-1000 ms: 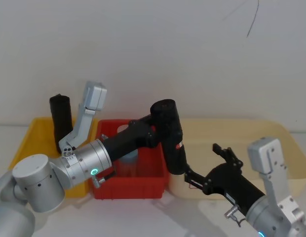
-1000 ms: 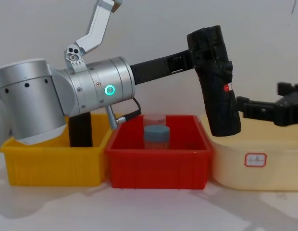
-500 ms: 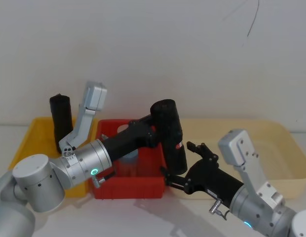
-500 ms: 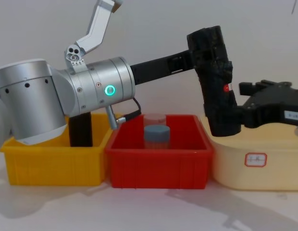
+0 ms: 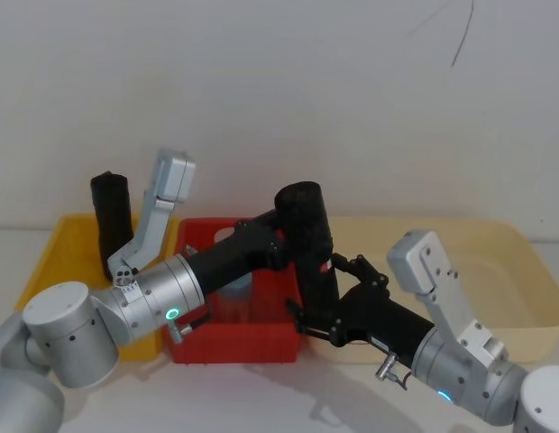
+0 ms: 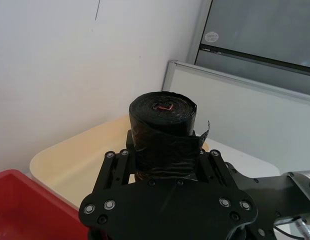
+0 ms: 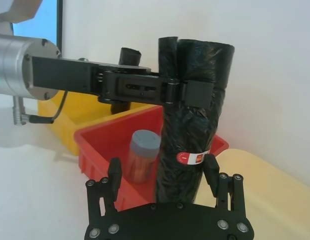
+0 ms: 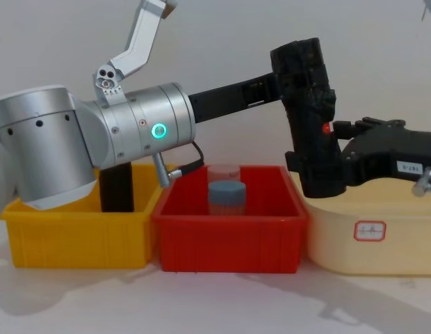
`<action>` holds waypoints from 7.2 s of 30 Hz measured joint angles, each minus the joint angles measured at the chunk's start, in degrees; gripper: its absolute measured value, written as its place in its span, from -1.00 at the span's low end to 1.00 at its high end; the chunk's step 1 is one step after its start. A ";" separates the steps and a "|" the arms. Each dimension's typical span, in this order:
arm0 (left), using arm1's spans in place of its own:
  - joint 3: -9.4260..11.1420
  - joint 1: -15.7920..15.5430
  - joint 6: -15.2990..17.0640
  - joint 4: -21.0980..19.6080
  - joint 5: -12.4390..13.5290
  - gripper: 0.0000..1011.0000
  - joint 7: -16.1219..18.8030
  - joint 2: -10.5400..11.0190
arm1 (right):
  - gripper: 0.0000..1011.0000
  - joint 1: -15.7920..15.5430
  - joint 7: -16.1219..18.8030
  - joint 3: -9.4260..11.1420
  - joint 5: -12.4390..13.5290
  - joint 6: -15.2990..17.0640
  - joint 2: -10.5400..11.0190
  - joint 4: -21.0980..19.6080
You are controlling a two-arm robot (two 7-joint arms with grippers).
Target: Pick up the garbage bag with the one hand and transfer it to the other hand.
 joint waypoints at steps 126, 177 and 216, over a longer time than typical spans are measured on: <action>-6.95 8.22 -3.27 -9.75 0.23 0.98 13.04 7.85 | 0.98 14.30 6.46 4.45 5.05 1.89 0.47 13.54; -10.33 13.04 -4.48 -14.76 -0.55 0.98 17.76 12.55 | 0.98 30.42 19.47 -9.55 6.59 -2.61 -11.57 41.99; -10.37 13.11 -4.46 -14.84 -0.54 0.98 17.82 12.63 | 0.98 38.05 22.62 -14.01 1.67 -4.89 -16.70 56.82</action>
